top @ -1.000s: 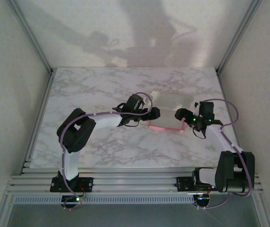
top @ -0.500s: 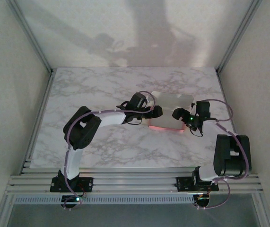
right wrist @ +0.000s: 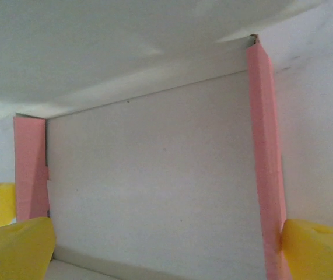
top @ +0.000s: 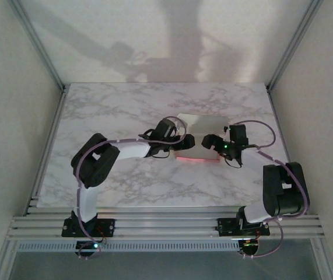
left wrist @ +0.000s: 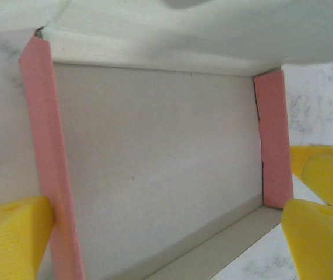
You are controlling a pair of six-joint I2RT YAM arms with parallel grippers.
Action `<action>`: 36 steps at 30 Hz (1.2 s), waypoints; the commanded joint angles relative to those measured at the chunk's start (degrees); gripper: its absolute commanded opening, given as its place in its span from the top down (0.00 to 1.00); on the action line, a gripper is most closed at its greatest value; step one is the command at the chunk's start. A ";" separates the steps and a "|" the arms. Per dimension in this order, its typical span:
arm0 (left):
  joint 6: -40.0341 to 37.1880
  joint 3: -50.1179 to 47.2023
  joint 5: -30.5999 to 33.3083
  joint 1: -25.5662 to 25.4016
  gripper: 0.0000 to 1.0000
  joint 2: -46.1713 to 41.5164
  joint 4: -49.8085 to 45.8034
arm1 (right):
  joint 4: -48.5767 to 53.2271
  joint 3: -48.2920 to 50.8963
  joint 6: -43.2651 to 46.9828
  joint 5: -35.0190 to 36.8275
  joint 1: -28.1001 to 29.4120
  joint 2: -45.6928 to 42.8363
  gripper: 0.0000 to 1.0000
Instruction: Fold the paper box
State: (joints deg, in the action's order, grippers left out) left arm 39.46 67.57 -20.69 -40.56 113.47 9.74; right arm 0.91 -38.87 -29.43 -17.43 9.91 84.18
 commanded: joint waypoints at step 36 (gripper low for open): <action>-14.16 -19.41 6.81 14.37 0.01 -33.42 -16.78 | 12.50 -2.89 9.67 7.63 15.84 -17.04 0.01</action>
State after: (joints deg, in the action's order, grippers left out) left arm 29.10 45.01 -12.43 -28.12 81.62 -2.72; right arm 7.53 -39.79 -26.13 -8.45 27.46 68.38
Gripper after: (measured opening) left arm 0.992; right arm 0.990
